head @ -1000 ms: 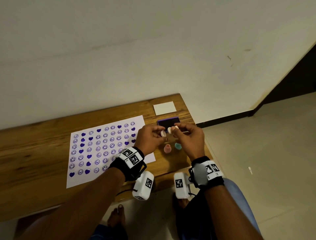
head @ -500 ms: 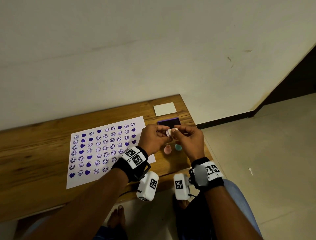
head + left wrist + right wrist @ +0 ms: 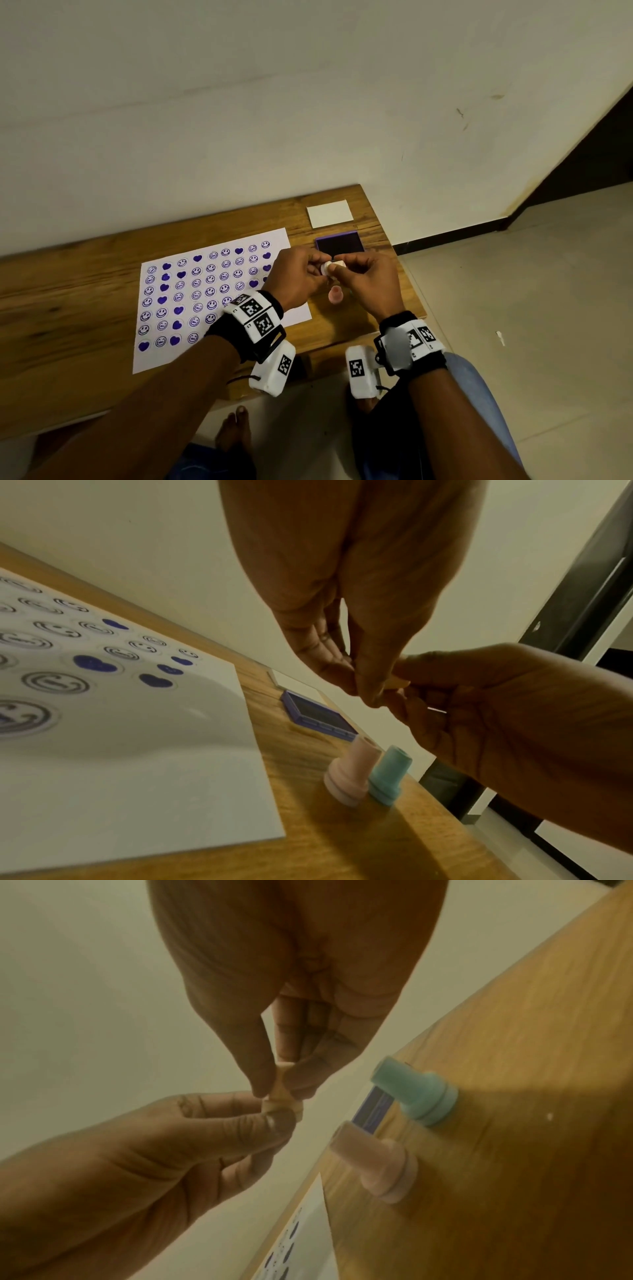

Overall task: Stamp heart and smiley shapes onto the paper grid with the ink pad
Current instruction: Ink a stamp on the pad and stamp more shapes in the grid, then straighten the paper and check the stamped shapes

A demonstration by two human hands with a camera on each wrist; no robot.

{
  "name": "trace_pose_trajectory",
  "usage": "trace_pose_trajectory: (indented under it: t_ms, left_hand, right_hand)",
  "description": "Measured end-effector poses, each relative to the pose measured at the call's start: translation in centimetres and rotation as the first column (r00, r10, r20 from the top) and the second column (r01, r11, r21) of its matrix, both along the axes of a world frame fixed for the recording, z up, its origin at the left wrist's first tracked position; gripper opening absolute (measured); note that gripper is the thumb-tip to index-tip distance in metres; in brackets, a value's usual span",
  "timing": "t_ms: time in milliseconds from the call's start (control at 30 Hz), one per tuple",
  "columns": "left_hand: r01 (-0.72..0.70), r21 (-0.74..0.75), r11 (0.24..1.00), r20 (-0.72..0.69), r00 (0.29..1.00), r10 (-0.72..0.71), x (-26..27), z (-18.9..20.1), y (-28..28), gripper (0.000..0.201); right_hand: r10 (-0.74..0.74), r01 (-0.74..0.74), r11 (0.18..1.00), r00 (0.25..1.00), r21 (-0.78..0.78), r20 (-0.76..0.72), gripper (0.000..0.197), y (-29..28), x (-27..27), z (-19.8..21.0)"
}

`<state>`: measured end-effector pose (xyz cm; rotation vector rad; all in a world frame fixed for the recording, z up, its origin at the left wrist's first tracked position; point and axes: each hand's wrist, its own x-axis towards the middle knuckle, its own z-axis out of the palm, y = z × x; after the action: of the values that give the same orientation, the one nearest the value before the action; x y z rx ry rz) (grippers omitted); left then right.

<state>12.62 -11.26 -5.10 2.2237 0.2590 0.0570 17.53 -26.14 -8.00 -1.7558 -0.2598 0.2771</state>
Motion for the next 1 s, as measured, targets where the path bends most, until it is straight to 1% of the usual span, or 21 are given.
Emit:
trace_pose_trajectory:
  t_ms: [67,133,167,233,300,367,467,533,600,667,733,767,800,867,933,967,1000]
  left_hand:
    - [0.036,0.022,0.999,-0.028,0.999,-0.035,-0.3,-0.1,0.4,0.05]
    - [0.042,0.097,0.994,-0.054,0.998,-0.037,-0.9,-0.3,1.0,0.058]
    - [0.026,0.145,0.989,-0.056,0.998,-0.018,-1.4,-0.3,1.5,0.057]
    - [-0.034,0.207,0.978,-0.042,0.998,0.043,-2.6,-0.4,3.0,0.05]
    - [-0.094,0.247,0.964,-0.062,0.992,0.112,-4.1,-0.8,5.2,0.042]
    - [-0.126,0.303,0.945,-0.131,0.976,0.172,-5.5,-1.3,7.6,0.042]
    - [-0.143,0.379,0.915,-0.239,0.939,0.246,-7.7,-1.8,10.7,0.053]
    - [-0.142,0.446,0.883,-0.276,0.917,0.287,-8.9,-1.8,12.1,0.063]
    - [-0.108,0.507,0.855,-0.332,0.891,0.309,-9.5,-1.8,13.0,0.073]
    - [-0.05,0.529,0.847,-0.402,0.864,0.302,-9.9,-2.0,13.5,0.08]
    - [-0.01,0.51,0.86,-0.457,0.844,0.281,-10.0,-2.3,13.6,0.083]
    - [0.001,0.493,0.87,-0.474,0.839,0.267,-10.1,-2.5,13.7,0.083]
    - [0.008,0.479,0.878,-0.483,0.838,0.256,-10.0,-2.7,13.7,0.083]
    - [0.007,0.47,0.883,-0.483,0.839,0.25,-9.9,-2.7,13.7,0.082]
    - [0.007,0.475,0.88,-0.478,0.842,0.252,-9.8,-2.6,13.8,0.081]
    - [0.007,0.479,0.878,-0.475,0.843,0.252,-9.7,-2.4,13.9,0.081]
    - [0.007,0.481,0.877,-0.473,0.844,0.253,-9.6,-2.3,13.9,0.081]
  right_hand:
    - [0.034,-0.02,0.991,0.994,-0.132,0.102,0.022,0.4,-0.3,0.1]
    - [0.046,0.034,0.947,0.97,-0.318,0.239,0.025,0.6,-0.4,0.4]
    - [0.048,0.074,0.914,0.956,-0.4,0.288,0.025,0.7,-0.4,0.6]
    - [0.077,0.131,0.83,0.936,-0.542,0.344,0.022,0.7,0.0,1.0]
    - [0.123,0.157,0.736,0.926,-0.658,0.358,0.018,0.7,0.6,1.3]
    - [0.157,0.164,0.656,0.925,-0.737,0.345,0.017,0.8,1.1,1.5]
    - [0.15,0.155,0.573,0.946,-0.804,0.289,0.014,1.0,1.3,1.5]
    - [0.136,0.152,0.546,0.954,-0.824,0.266,0.015,1.3,1.4,1.4]
    - [0.136,0.13,0.53,0.962,-0.838,0.235,0.015,1.5,1.5,1.5]
    - [0.148,0.09,0.51,0.971,-0.855,0.19,0.016,1.7,1.5,1.8]
    - [0.152,0.082,0.505,0.972,-0.859,0.182,0.028,1.8,1.5,2.2]
    - [0.146,0.104,0.513,0.968,-0.852,0.206,0.036,1.9,1.4,2.5]
    - [0.139,0.137,0.53,0.96,-0.837,0.245,0.041,2.1,1.4,2.7]
    - [0.18,0.171,0.589,0.925,-0.79,0.334,0.035,3.2,1.2,3.3]
    - [0.258,0.119,0.638,0.898,-0.761,0.356,0.026,5.1,0.9,4.2]
    - [0.292,0.087,0.648,0.89,-0.757,0.351,0.025,6.4,0.8,4.6]
    - [0.321,0.051,0.646,0.887,-0.761,0.332,0.028,7.8,0.9,4.8]
